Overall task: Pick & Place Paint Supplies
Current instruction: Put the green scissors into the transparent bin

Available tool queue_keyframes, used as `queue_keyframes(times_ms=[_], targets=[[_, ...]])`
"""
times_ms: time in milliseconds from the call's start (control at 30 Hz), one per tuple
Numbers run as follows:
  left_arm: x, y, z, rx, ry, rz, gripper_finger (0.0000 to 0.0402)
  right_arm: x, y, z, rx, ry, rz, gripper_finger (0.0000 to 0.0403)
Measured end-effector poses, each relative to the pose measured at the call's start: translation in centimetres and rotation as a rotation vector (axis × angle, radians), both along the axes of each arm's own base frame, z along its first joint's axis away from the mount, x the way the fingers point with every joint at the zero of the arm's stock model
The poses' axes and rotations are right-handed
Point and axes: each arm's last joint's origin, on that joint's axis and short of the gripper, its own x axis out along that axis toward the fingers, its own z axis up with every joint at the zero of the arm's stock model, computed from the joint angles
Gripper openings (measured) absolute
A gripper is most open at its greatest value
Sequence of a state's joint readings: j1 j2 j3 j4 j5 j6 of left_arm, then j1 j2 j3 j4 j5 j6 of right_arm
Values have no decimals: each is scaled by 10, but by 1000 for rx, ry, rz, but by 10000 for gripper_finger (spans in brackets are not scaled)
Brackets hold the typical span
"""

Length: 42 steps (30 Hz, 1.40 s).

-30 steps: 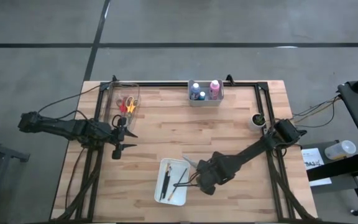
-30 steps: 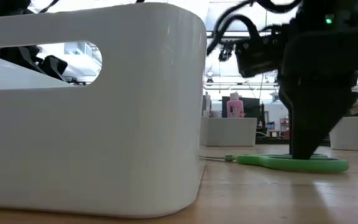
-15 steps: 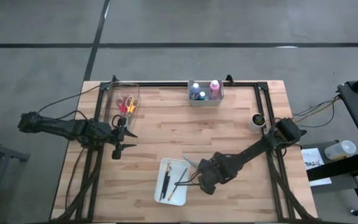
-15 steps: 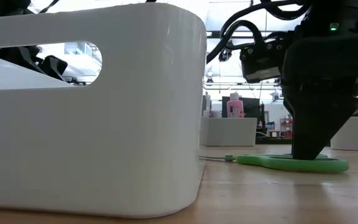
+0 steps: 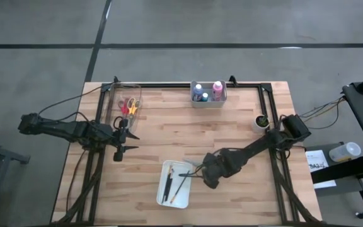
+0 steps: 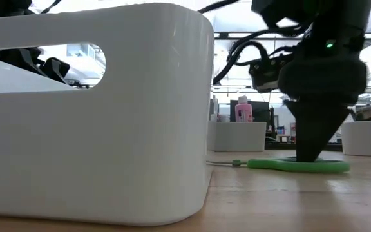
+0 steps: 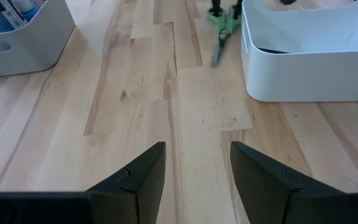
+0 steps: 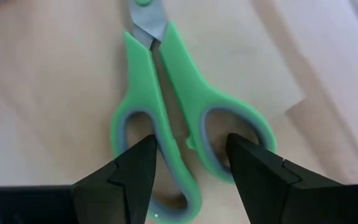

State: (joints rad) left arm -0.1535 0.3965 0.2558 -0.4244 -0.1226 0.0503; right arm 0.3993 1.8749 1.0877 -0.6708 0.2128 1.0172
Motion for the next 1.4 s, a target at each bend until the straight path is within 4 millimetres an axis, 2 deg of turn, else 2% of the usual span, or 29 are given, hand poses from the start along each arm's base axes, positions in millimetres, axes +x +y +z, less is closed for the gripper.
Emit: queue_keyframes(times_ms=[267, 567, 733, 1133, 1400], targets=[[0, 0, 0, 0, 0, 0, 188, 3, -30, -4, -18, 24, -79, 194], [0, 0, 0, 0, 0, 0, 188, 10, -69, -5, -51, 60, -51, 194], [0, 0, 0, 0, 0, 0, 187, 13, -90, 1, -64, 52, -58, 194], [0, 0, 0, 0, 0, 0, 187, 17, -92, 13, -104, -18, 86, 193], [0, 0, 0, 0, 0, 0, 187, 25, -93, 16, -102, -161, -149, 193]])
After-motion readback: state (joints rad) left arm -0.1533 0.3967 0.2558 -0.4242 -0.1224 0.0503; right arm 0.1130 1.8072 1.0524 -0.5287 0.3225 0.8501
